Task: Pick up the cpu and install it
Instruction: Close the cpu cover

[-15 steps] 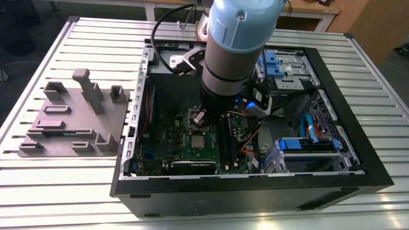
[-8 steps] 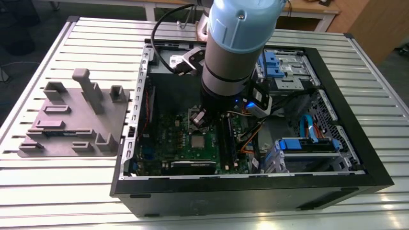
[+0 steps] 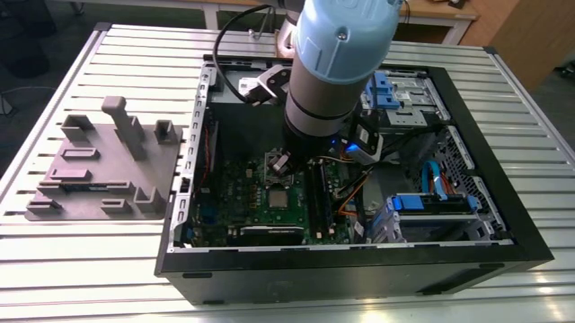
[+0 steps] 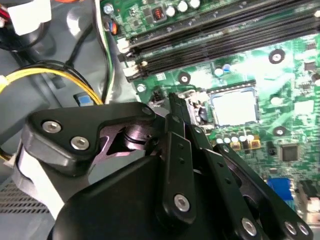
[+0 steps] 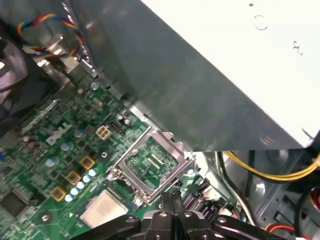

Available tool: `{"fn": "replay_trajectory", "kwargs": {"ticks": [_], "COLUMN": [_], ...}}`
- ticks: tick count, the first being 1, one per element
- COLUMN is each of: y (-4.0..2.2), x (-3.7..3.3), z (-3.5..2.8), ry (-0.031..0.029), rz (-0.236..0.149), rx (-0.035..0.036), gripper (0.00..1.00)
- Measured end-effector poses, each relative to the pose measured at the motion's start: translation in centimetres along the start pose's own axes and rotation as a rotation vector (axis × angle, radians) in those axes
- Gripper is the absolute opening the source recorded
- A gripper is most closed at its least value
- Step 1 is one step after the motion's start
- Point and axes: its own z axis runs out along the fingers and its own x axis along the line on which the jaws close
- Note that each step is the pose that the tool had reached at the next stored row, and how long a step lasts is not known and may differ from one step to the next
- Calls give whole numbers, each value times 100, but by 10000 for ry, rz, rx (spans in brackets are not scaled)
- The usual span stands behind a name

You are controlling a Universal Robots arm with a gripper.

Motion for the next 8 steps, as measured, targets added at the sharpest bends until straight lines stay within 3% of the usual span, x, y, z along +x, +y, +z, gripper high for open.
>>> {"fn": "replay_trajectory", "kwargs": {"ticks": [2,5,6,8], "y": [-12,-27,-31,-28], "x": [-15,-33,-41,-59], "z": [8,18,24,40], "ry": [-9,-220,-264,-281], "rz": [1,-1,-1,-1], "rx": [-13,-255,-305,-323], "gripper": [10,10,10,10]}}
